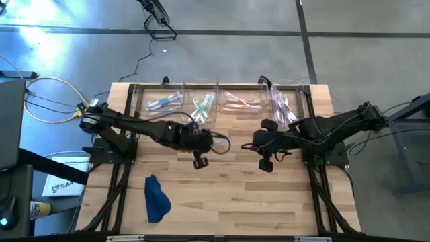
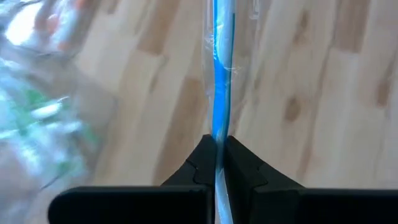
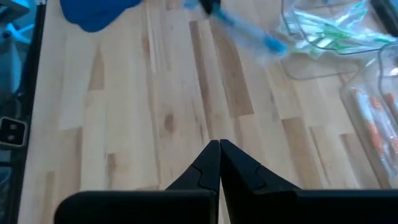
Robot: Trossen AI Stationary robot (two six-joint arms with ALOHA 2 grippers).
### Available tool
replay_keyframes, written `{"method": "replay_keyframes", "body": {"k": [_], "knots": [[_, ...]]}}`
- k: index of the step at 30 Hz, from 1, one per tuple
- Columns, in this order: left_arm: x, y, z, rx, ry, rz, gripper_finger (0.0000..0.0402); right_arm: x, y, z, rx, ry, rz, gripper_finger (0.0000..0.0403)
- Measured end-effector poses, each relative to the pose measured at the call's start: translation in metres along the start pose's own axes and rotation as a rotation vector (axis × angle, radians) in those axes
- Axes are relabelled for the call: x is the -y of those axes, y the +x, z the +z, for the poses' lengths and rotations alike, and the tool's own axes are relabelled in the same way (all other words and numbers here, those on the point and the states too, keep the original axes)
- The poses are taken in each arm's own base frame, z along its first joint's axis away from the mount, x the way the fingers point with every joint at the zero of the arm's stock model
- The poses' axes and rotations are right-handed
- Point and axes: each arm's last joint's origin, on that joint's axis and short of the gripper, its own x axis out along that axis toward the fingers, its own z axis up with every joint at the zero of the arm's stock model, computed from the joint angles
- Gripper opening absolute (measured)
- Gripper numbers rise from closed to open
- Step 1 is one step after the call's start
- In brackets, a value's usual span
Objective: Pick & Place Toothbrushes
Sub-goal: Put the blue toothbrush into the left transparent bin
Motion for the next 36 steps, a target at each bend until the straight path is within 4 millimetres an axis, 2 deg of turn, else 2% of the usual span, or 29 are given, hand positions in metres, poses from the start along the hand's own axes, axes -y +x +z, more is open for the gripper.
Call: {"method": "replay_keyframes", "body": {"k": [7,11,16,21,28,36], "knots": [[-0.037,-0.024,0.007,0.034,0.029,0.052,0.0006,0.001,0.0,-0.001,-0.003,-0.055,-0.019,0.0002],[-0.065,-0.041,-0.001,-0.036,0.029,0.144,0.0006,0.002,0.0,0.001,0.012,-0.048,-0.025,0.0002],[-0.108,-0.064,-0.021,-0.213,-0.011,0.273,0.0006,0.004,0.001,0.003,0.018,-0.039,-0.03,0.0002],[-0.154,-0.077,-0.038,-0.394,-0.084,0.384,0.0006,0.008,0.002,0.004,0.023,-0.029,-0.041,0.0002],[-0.215,-0.076,-0.043,-0.461,-0.183,0.427,0.0006,0.01,0.002,0.006,0.038,-0.013,-0.064,0.0002],[-0.272,-0.066,-0.056,-0.563,-0.158,0.415,0.0006,0.011,0.002,0.006,0.052,0.003,-0.1,0.0002]]}}
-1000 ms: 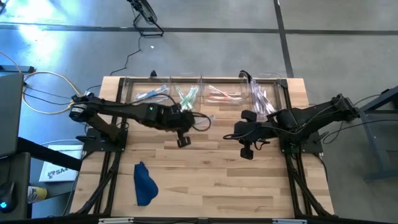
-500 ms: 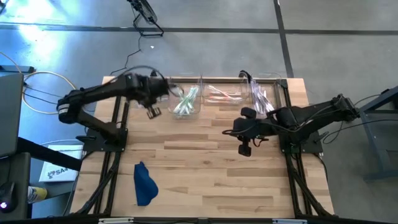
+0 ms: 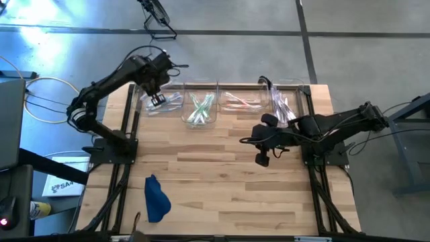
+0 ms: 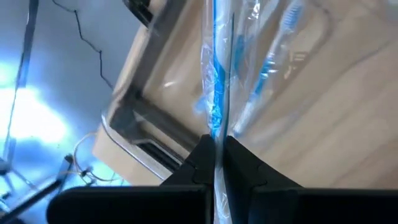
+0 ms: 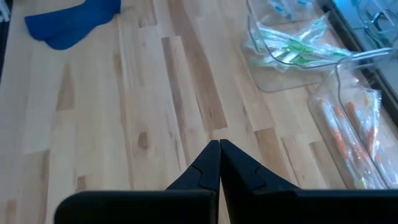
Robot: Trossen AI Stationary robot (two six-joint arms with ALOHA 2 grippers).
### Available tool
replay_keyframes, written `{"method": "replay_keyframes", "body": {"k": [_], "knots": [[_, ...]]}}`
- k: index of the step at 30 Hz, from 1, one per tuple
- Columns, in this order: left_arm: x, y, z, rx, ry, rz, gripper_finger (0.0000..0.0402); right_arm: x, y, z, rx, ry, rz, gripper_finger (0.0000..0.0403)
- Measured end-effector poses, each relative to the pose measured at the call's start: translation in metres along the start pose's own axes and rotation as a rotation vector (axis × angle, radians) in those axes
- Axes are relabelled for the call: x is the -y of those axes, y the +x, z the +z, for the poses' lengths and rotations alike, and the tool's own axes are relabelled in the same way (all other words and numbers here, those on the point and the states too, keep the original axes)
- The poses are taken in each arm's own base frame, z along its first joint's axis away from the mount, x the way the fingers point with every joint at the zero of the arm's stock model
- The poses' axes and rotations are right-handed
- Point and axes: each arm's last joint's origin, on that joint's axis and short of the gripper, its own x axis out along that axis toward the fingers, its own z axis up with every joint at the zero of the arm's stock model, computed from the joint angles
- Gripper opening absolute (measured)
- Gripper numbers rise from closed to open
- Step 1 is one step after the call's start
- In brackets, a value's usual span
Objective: Pick & Place Toothbrushes
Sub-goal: Put the blue toothbrush into the left transparent bin
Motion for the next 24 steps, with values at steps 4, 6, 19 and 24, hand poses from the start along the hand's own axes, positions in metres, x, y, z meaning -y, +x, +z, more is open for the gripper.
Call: {"method": "replay_keyframes", "body": {"k": [4,6,19,24], "knots": [[-0.017,0.021,0.013,0.018,0.053,-0.038,0.0006,0.002,0.001,0.001,0.007,0.045,-0.023,0.0002],[-0.024,0.034,0.019,0.016,0.076,-0.061,0.0006,0.004,0.001,0.001,0.007,0.071,-0.028,0.0002],[-0.043,0.11,0.036,-0.14,0.105,-0.233,0.0006,0.013,0.004,0.004,0.018,0.162,-0.075,0.0002],[-0.044,0.118,0.037,-0.173,0.096,-0.245,0.0041,0.015,0.004,0.005,0.019,0.161,-0.083,0.0002]]}}
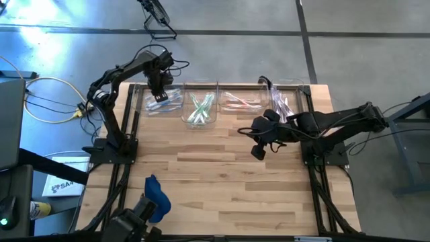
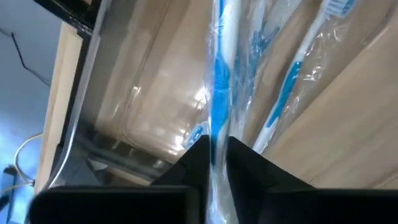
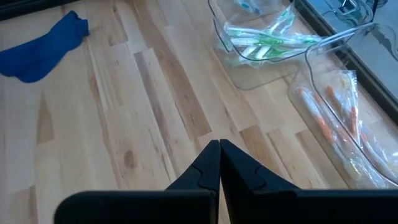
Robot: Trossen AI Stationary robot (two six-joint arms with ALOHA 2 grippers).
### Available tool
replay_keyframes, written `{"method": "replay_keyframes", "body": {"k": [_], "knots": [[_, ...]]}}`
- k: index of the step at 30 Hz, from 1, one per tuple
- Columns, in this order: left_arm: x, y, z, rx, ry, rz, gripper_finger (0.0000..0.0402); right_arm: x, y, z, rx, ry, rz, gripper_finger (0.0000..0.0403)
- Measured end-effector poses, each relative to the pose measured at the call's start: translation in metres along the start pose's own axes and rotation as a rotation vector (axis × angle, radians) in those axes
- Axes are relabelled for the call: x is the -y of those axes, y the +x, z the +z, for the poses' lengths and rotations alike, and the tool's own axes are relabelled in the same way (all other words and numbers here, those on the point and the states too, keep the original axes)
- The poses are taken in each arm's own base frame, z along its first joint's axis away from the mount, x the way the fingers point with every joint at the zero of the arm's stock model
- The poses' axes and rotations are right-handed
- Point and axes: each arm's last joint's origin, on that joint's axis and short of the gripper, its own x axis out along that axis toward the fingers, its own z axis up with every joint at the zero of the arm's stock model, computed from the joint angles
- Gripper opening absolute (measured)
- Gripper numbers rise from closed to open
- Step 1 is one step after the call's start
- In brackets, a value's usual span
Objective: Pick & Place Toothbrushes
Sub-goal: Put the blue toothbrush into the left transparent bin, then return to Home Position
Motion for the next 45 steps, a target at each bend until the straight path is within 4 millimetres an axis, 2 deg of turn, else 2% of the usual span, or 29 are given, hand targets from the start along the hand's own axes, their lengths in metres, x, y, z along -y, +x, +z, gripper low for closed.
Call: {"method": "replay_keyframes", "body": {"k": [7,11,19,21,24,28,32,40,45], "knots": [[-0.001,-0.001,0.001,0.008,0.007,0.013,0.0121,0.0,0.0,0.0,0.0,0.005,0.0,0.0002],[-0.002,-0.001,0.001,0.006,0.007,0.035,0.015,0.0,0.0,0.0,0.0,0.008,0.0,0.0002],[-0.003,-0.001,0.003,0.017,0.007,0.052,0.0158,0.0,0.0,0.0,0.0,0.008,0.0,0.0003],[0.0,-0.001,0.006,0.05,-0.022,0.039,0.0159,0.0,0.0,0.0,0.001,0.008,0.001,0.0003],[0.009,-0.007,0.014,0.152,0.065,-0.011,0.0159,0.0,0.0,0.001,0.009,0.012,0.005,0.0003],[0.036,-0.031,0.022,0.324,0.213,-0.057,0.0159,-0.001,0.0,0.002,0.016,0.004,0.009,0.0003],[0.071,-0.07,0.02,0.507,0.336,-0.005,0.0159,-0.001,0.0,0.003,0.028,-0.018,0.014,0.0003],[0.138,-0.146,-0.01,0.903,0.524,0.097,0.0159,-0.002,0.0,0.007,0.083,-0.03,-0.024,0.0003],[0.168,-0.175,-0.029,1.096,0.583,0.086,0.0159,0.002,-0.001,0.012,0.191,-0.015,-0.183,0.0002]]}}
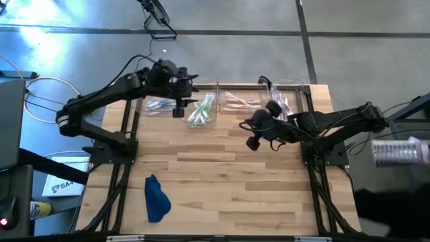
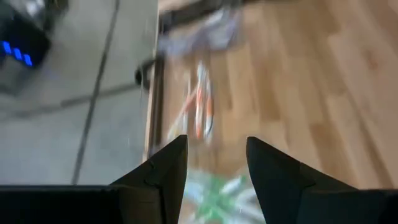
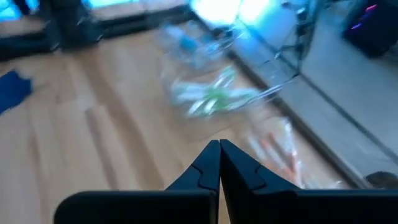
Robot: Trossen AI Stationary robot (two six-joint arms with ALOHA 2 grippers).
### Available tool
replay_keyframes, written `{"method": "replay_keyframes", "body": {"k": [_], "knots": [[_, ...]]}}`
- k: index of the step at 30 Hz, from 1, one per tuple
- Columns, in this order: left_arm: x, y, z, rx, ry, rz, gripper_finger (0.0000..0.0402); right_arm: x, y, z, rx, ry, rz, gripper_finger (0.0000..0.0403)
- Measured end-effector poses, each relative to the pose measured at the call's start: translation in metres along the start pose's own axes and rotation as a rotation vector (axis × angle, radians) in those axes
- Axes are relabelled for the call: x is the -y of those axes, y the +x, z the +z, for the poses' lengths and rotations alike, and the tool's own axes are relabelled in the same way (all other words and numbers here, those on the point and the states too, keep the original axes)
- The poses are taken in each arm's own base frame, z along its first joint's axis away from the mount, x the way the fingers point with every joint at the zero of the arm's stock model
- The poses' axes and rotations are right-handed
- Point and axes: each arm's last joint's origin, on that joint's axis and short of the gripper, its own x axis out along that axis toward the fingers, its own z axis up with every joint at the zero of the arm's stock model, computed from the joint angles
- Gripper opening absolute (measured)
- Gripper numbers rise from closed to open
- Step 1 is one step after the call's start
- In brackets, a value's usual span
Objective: Pick & Place Toothbrushes
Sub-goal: Return to Home Position
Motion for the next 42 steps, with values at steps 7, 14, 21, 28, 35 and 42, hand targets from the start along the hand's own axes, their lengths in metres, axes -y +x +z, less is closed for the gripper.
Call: {"method": "replay_keyframes", "body": {"k": [7,14,21,28,35,42], "knots": [[0.027,-0.021,0.019,0.112,0.072,-0.052,0.0159,0.0,0.0,0.004,0.05,0.027,-0.024,0.0002],[0.03,-0.025,0.021,0.121,0.089,-0.057,0.0159,0.0,0.0,0.004,0.052,0.027,-0.026,0.0002],[0.038,-0.031,0.018,0.09,0.125,-0.104,0.0159,-0.001,0.0,0.004,0.045,0.026,-0.009,0.0002],[0.061,-0.074,0.014,0.325,0.243,-0.061,0.0159,0.012,-0.022,0.01,0.099,0.054,0.04,0.0002],[0.082,-0.1,-0.039,0.498,0.147,0.083,0.0159,0.035,-0.069,0.015,0.227,0.056,0.115,0.0002],[0.106,-0.099,-0.09,0.656,0.137,0.115,0.0159,0.052,-0.103,0.008,0.343,0.038,0.207,0.0002]]}}
